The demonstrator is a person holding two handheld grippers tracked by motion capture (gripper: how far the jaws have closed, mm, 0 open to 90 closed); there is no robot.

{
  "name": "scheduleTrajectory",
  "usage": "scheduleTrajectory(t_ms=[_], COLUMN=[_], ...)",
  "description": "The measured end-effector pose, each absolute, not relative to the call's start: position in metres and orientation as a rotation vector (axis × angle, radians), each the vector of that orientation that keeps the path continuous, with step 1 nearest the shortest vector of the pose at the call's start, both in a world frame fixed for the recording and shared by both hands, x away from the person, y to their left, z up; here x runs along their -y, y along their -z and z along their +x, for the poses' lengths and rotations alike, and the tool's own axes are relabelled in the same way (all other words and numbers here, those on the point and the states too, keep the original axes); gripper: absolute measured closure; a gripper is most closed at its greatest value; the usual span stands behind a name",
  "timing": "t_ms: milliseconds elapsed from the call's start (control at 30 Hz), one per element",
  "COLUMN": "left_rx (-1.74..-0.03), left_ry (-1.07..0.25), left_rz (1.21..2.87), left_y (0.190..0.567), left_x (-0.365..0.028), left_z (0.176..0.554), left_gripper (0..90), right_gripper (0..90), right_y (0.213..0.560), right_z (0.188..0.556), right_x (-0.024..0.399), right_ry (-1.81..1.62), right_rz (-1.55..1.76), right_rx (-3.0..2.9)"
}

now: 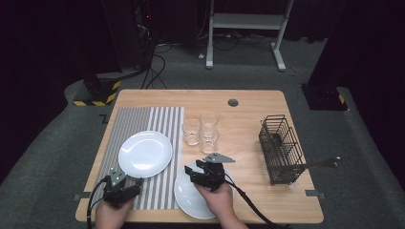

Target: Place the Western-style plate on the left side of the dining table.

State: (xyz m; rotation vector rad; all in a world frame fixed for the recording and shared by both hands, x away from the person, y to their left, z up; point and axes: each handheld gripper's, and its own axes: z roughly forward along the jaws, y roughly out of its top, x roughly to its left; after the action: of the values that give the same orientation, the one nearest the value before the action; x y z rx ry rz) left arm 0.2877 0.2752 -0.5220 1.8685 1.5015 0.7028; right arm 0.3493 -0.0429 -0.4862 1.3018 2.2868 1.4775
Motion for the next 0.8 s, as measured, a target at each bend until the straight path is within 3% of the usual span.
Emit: scheduleTrajectory(t_ms=[333,633,800], left_rx=[-1.492,-1.528,-1.534], left_ry=[-0.702,-0.707,-0.689], left_rz=[1.873,1.888,1.869], left_y=[0.521,0.523,0.525], left_x=[-0.275,-0.287,-0.292], left_z=[0.289,0.278,0.276], left_gripper=[35.2,48.3,49.8], right_gripper=[45.8,51.9,52.2], right_y=[0.487,0.489,0.488], right_z=[0.348,0.345,0.344], right_x=[0.045,0.053,0.056], right_ry=[-1.449,-1.418,-1.425], right_rz=[1.268,1.184,1.185], right_rx=[-2.284,-2.257,-2.238])
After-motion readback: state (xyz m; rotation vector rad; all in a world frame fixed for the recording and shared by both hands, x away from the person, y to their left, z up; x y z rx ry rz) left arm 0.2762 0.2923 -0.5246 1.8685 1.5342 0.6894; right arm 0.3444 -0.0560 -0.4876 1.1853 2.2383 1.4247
